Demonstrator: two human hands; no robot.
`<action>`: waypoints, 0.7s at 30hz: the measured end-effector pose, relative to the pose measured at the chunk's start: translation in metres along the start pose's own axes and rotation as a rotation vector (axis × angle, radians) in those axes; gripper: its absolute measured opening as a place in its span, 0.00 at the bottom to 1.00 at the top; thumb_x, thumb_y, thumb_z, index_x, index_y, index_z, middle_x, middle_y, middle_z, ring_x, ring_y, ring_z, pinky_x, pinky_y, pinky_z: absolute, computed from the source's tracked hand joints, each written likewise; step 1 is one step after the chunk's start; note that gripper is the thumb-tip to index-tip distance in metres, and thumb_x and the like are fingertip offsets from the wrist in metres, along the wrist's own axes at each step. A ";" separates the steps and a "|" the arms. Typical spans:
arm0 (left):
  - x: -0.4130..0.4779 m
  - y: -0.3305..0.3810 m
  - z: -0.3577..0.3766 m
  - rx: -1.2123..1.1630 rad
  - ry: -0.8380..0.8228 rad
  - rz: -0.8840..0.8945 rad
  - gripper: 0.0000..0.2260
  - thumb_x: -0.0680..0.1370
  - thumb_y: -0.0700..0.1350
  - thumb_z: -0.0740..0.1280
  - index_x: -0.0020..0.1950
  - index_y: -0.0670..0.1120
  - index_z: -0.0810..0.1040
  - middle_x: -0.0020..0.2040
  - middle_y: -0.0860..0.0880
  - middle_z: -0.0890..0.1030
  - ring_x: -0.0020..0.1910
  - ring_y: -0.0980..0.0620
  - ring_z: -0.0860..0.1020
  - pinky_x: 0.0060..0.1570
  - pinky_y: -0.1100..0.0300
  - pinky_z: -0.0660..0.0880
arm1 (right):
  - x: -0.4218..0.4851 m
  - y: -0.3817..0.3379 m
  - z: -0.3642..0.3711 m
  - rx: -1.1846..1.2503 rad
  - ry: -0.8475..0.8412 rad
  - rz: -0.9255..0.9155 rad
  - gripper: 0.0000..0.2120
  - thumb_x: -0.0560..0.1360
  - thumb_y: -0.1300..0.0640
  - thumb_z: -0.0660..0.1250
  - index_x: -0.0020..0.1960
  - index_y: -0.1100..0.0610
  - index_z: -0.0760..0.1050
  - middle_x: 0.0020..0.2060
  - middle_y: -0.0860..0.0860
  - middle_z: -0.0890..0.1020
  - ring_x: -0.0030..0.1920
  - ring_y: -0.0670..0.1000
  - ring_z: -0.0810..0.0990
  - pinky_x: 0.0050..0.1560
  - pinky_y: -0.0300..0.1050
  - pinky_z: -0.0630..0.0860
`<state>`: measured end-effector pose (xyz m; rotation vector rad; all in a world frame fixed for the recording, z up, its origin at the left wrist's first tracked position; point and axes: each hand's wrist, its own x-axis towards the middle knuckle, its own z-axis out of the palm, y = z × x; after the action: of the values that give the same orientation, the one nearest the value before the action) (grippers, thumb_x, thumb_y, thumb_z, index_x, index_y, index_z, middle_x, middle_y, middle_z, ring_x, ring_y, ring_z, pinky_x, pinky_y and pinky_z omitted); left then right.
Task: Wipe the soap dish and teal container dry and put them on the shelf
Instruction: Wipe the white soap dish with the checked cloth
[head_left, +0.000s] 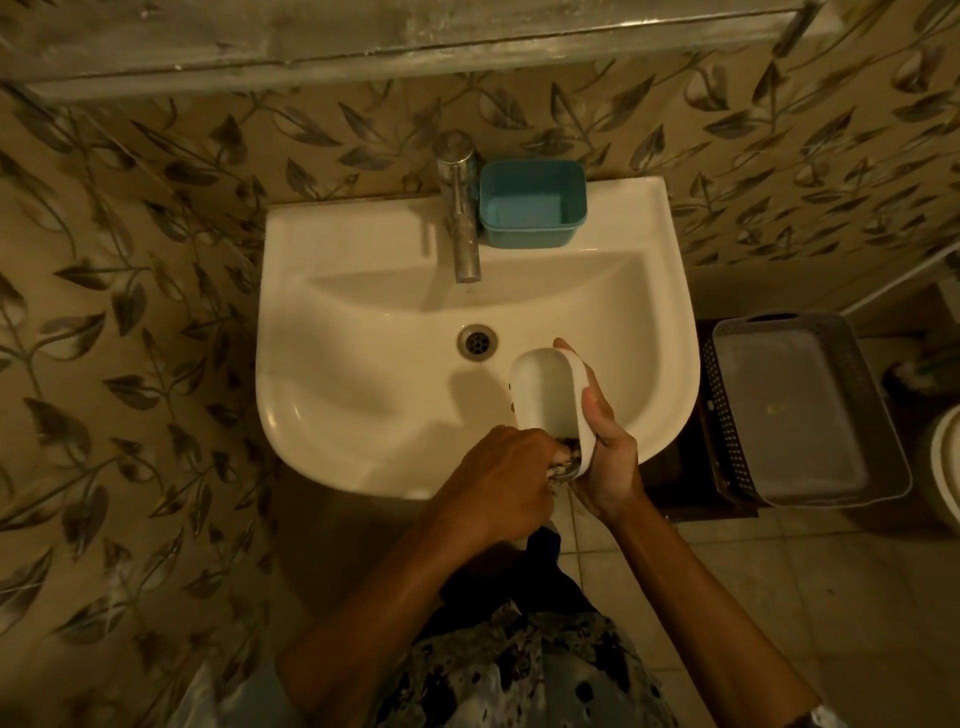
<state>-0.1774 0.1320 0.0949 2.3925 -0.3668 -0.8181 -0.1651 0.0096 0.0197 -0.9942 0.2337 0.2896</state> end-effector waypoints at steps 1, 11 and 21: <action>0.001 -0.002 -0.004 -0.055 -0.047 -0.003 0.17 0.73 0.33 0.63 0.58 0.47 0.80 0.53 0.45 0.82 0.50 0.47 0.79 0.50 0.50 0.78 | -0.001 0.001 0.000 -0.036 -0.017 -0.003 0.21 0.78 0.52 0.53 0.70 0.48 0.67 0.68 0.47 0.74 0.68 0.52 0.71 0.66 0.46 0.71; -0.002 -0.049 -0.033 -1.127 -0.305 -0.253 0.15 0.74 0.34 0.65 0.60 0.45 0.76 0.49 0.48 0.85 0.48 0.51 0.83 0.48 0.59 0.79 | 0.005 -0.006 -0.001 -0.055 -0.175 -0.019 0.24 0.78 0.50 0.56 0.74 0.52 0.63 0.65 0.50 0.76 0.66 0.52 0.73 0.63 0.46 0.72; -0.008 -0.073 -0.042 -1.491 0.357 -0.166 0.13 0.78 0.39 0.60 0.62 0.44 0.75 0.54 0.45 0.83 0.50 0.47 0.83 0.43 0.56 0.81 | 0.031 -0.029 -0.002 -0.025 0.126 0.087 0.23 0.67 0.48 0.74 0.58 0.59 0.76 0.47 0.56 0.83 0.45 0.54 0.82 0.43 0.48 0.81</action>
<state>-0.1520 0.2118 0.0823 1.0855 0.4744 -0.4048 -0.1265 -0.0030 0.0312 -1.0303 0.3893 0.3096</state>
